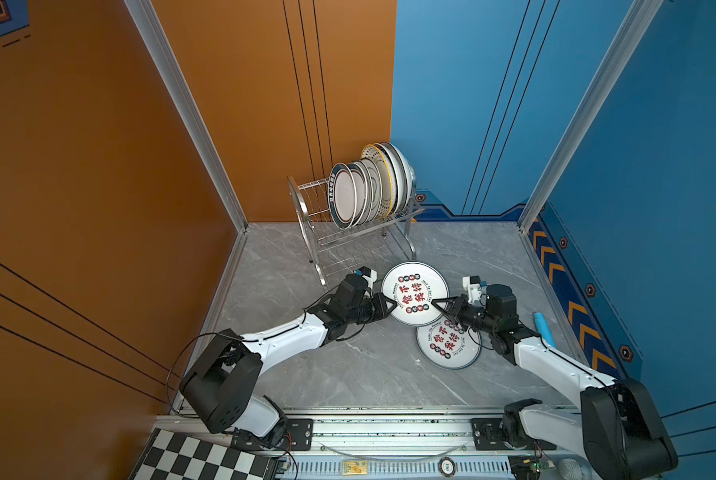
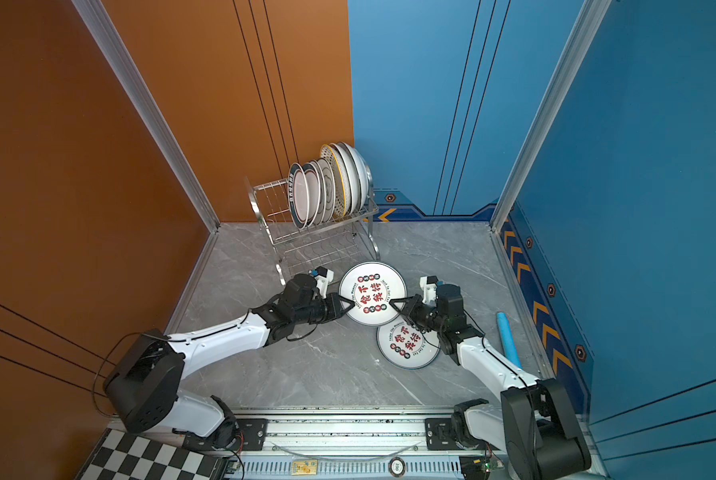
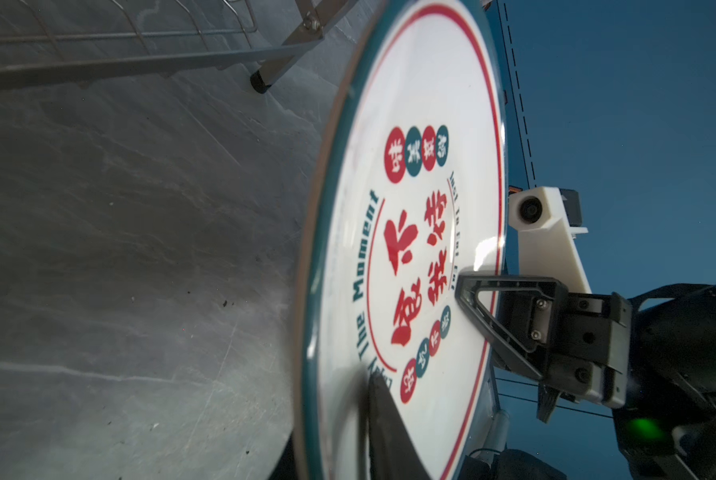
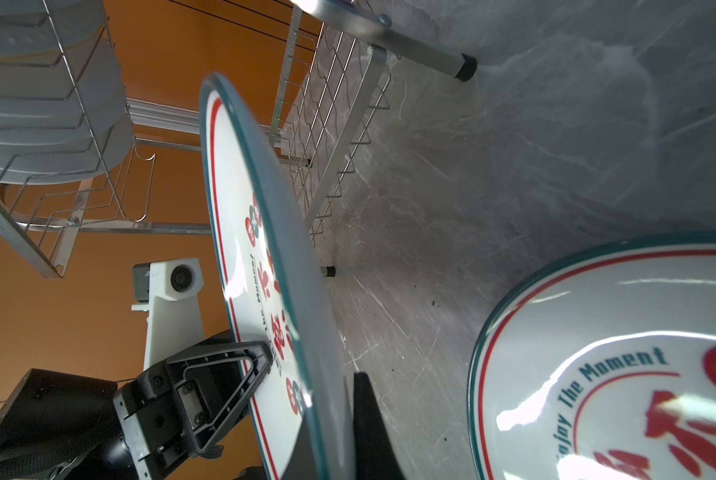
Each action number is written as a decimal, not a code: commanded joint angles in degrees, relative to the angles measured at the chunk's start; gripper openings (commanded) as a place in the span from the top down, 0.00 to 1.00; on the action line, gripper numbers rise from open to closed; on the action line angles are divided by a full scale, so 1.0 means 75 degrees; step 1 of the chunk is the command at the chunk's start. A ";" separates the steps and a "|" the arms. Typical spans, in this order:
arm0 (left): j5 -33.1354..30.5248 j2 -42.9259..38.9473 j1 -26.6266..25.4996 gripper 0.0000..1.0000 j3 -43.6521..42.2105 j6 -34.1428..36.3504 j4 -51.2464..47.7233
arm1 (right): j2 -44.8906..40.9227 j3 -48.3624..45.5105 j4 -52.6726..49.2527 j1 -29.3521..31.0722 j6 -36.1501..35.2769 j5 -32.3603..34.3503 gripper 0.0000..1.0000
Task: Unload the plates from the dish rack
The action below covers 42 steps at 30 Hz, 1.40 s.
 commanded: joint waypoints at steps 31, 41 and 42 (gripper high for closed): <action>0.0428 0.1160 -0.1367 1.00 0.0908 0.0313 -0.0620 | -0.3175 0.1054 -0.6372 -0.1956 -0.2460 0.4446 0.12; 0.0677 0.2066 -0.1664 1.00 0.1484 0.0120 -0.0652 | -0.3568 0.0870 -0.6562 -0.2605 -0.2644 0.4413 0.01; 0.0710 0.2157 -0.1682 1.00 0.1483 0.0093 -0.0655 | -0.3602 0.0862 -0.6568 -0.2640 -0.2650 0.4412 0.00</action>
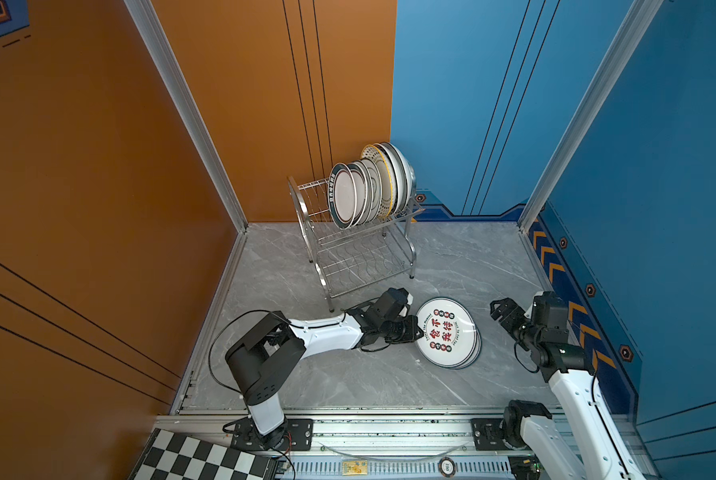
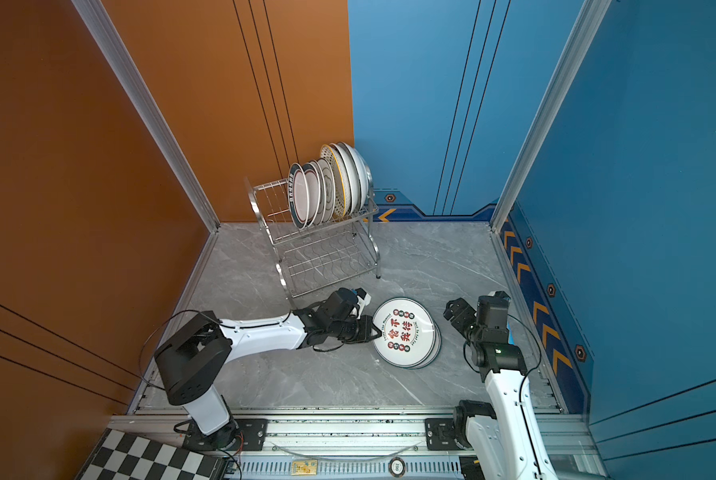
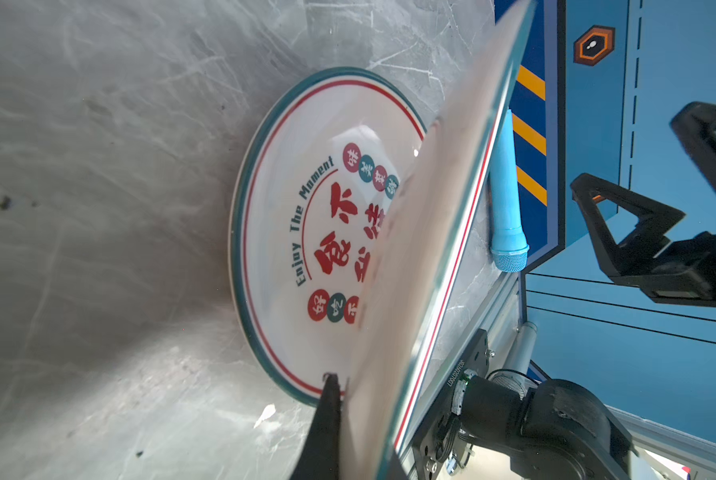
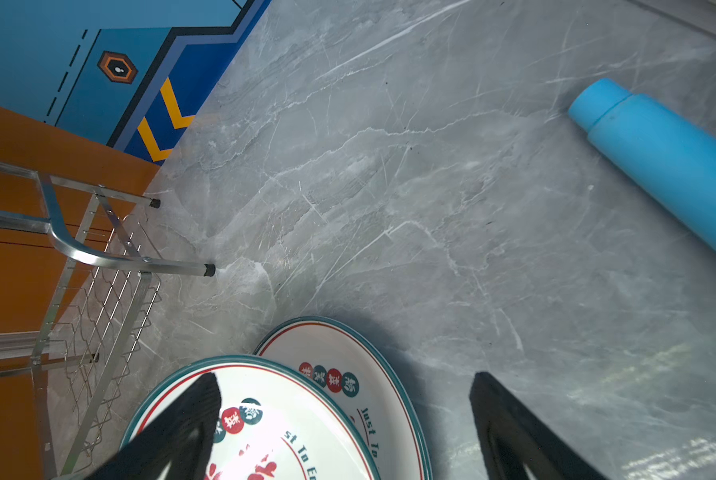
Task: Unload the plates from the dish rack
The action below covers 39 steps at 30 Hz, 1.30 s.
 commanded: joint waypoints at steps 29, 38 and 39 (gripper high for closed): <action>0.0393 0.0948 -0.0129 0.83 0.1061 0.0168 -0.0976 | -0.0563 -0.0115 -0.0370 -0.0559 -0.0249 -0.0237 0.00; 0.0192 0.1036 -0.0130 0.71 0.1307 0.0394 -0.1574 | -0.0563 -0.0115 -0.0358 -0.0606 -0.0263 -0.0309 0.00; 0.0144 0.1059 -0.0139 0.70 0.1360 0.0441 -0.1685 | -0.0563 -0.0109 -0.0356 -0.0606 -0.0252 -0.0309 0.00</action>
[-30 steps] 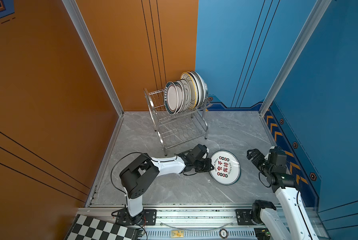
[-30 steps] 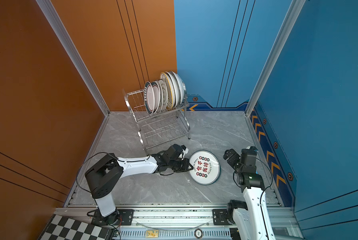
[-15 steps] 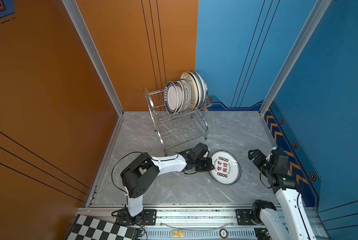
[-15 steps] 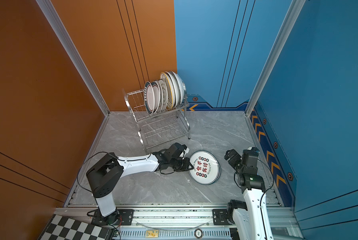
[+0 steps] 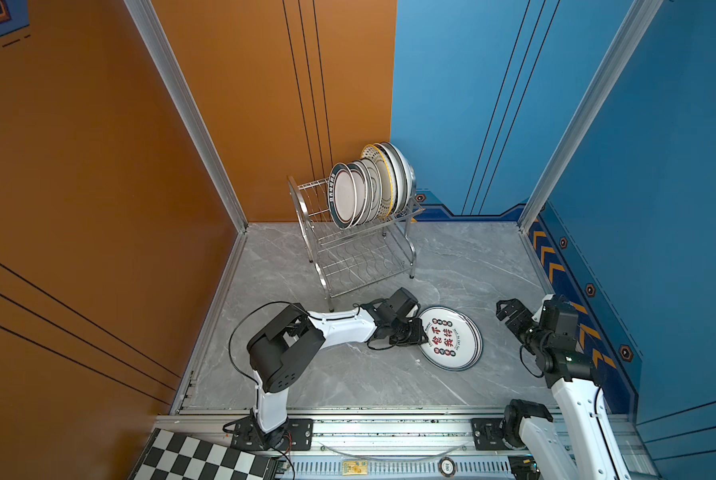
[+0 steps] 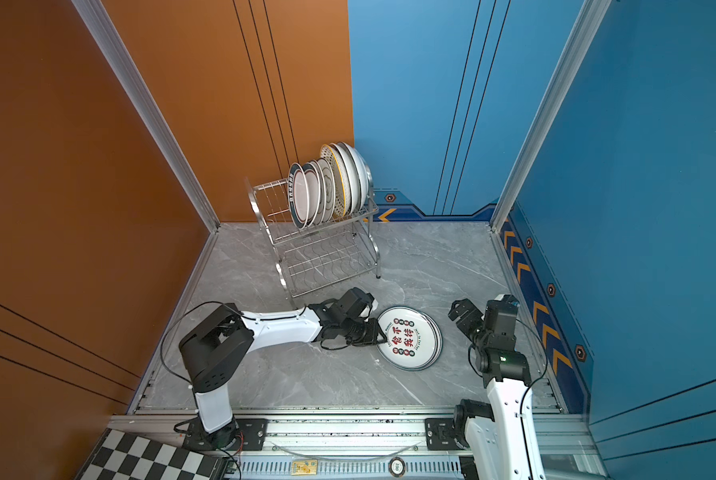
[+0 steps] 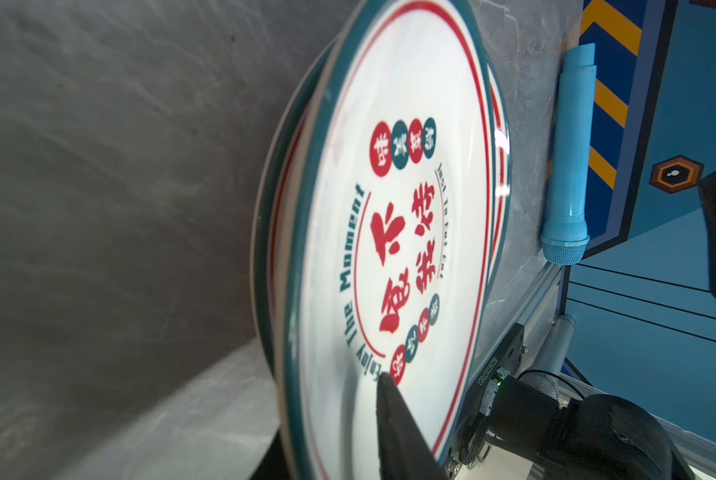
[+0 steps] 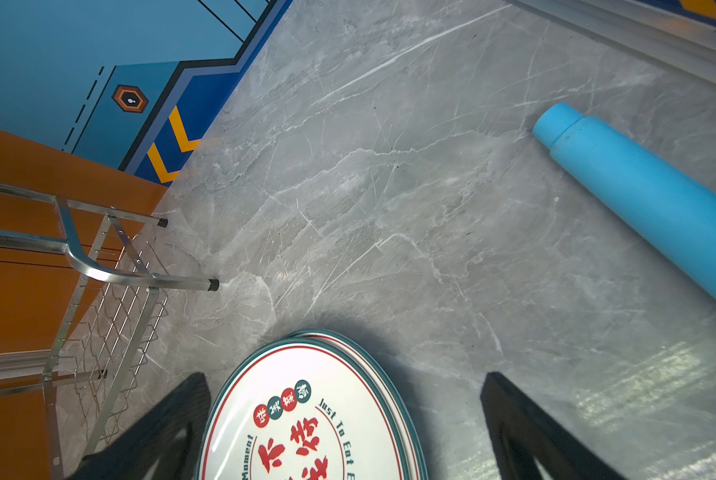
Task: Unload the plates from the dish rack
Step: 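Lay the printed plate flat onto the first plate with the left gripper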
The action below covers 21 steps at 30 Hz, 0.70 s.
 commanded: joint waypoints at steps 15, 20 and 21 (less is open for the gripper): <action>-0.1123 0.0537 -0.0308 0.51 0.1399 0.0954 -0.2450 | -0.0136 -0.0063 -0.0189 -0.0196 -0.0160 -0.0210 0.00; -0.1540 0.0556 -0.0389 0.41 0.1621 0.1105 -0.2908 | -0.0114 -0.0080 -0.0189 -0.0231 -0.0184 -0.0268 0.00; -0.1637 0.0541 -0.0403 0.38 0.1651 0.1124 -0.3000 | -0.0117 -0.0083 -0.0186 -0.0231 -0.0183 -0.0280 0.00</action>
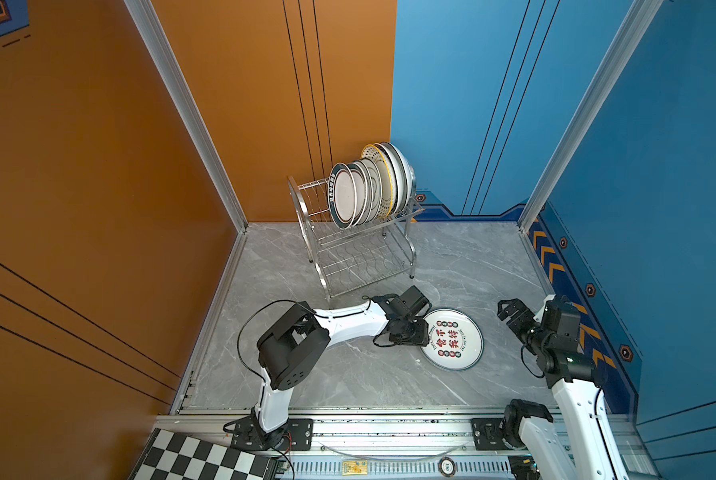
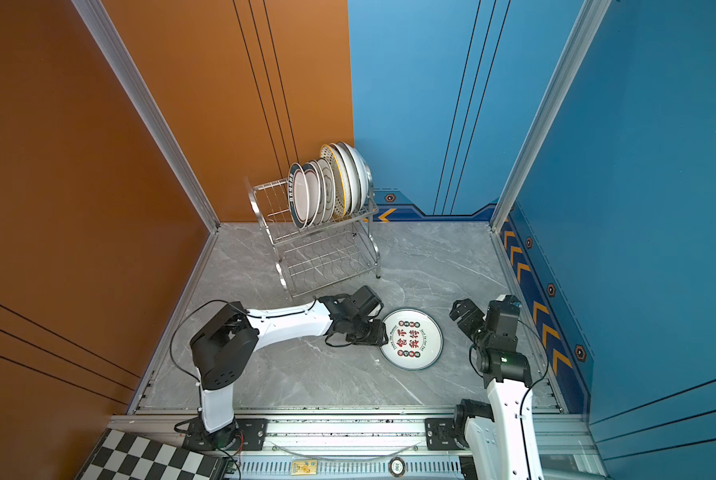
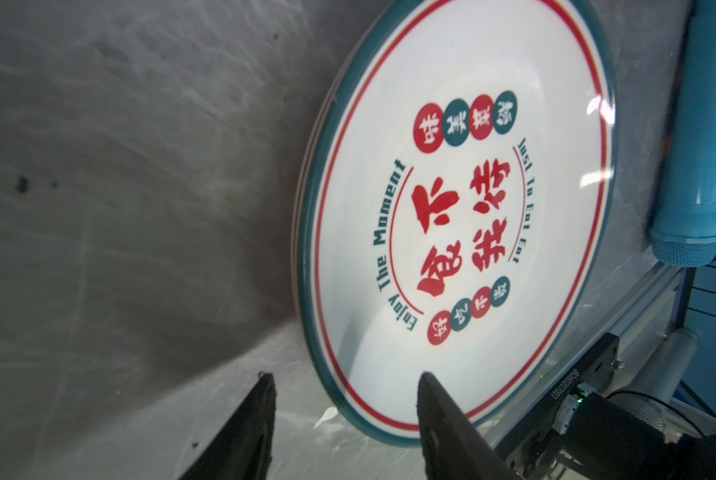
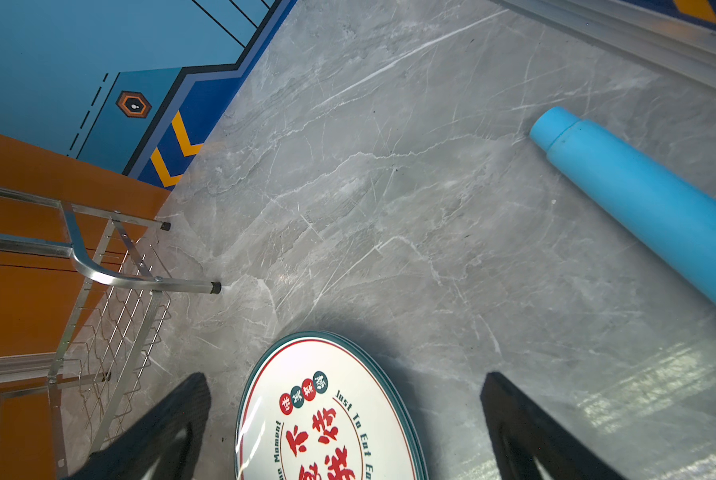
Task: Unload the plates from the dish rack
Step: 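Lay the printed plate flat onto the first plate with the left gripper, then draw the left gripper back while the right gripper reaches to the rack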
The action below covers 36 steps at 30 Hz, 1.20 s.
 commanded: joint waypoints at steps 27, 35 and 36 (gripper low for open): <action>-0.3593 -0.4504 0.1397 0.02 -0.1946 0.0691 -0.2305 | 0.3786 0.6883 -0.1055 0.6407 -0.2685 0.2778 0.00; -0.4481 -0.5660 0.1541 0.02 -0.2801 0.0377 -0.2305 | 0.5985 0.9185 0.0002 0.7574 -0.3072 0.2710 0.00; -0.4551 -0.5772 0.1593 0.02 -0.2877 0.0235 -0.2310 | 0.6249 0.9610 -0.0076 0.7629 -0.3006 0.2713 0.00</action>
